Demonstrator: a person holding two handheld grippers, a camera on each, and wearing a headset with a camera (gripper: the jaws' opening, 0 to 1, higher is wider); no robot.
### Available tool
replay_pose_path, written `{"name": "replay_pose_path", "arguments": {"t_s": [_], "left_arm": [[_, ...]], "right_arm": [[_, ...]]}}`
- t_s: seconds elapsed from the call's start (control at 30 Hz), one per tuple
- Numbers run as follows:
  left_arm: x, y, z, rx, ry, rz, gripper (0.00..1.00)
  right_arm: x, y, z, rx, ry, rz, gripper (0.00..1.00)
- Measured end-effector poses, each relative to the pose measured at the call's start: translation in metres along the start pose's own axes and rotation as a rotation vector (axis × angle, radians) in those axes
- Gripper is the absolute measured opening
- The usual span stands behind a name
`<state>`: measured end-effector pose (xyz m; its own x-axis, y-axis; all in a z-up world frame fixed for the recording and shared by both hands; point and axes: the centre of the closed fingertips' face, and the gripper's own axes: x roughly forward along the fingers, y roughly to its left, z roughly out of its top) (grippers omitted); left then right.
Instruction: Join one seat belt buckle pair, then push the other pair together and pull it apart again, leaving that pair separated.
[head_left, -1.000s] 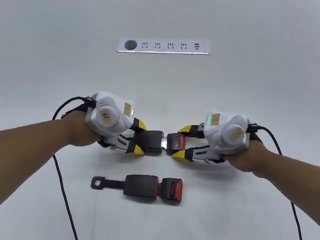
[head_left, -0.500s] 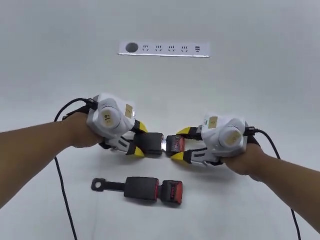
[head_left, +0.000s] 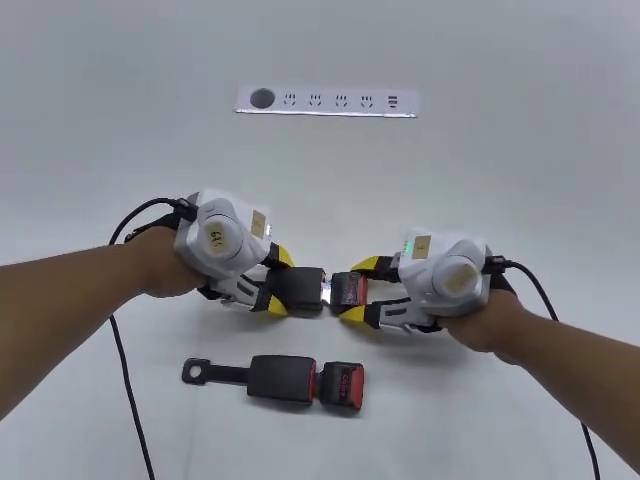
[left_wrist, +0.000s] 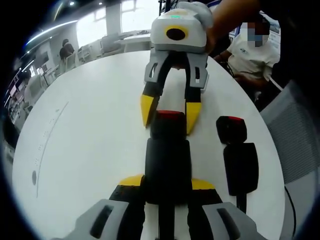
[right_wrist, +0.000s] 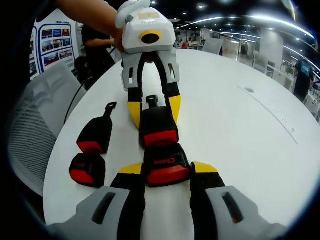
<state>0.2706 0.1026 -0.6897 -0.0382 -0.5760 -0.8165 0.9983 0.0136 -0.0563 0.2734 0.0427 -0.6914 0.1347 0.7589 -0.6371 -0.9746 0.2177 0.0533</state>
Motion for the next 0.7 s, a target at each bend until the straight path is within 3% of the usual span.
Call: {"name": "replay_pose_path", "arguments": {"t_s": [0.7], "left_arm": [[-0.0009, -0.0002, 0.0009, 0.003, 0.007, -0.006, 0.32]], "right_arm": [[0.0015, -0.001, 0.001, 0.004, -0.009, -0.024, 0.32]]}}
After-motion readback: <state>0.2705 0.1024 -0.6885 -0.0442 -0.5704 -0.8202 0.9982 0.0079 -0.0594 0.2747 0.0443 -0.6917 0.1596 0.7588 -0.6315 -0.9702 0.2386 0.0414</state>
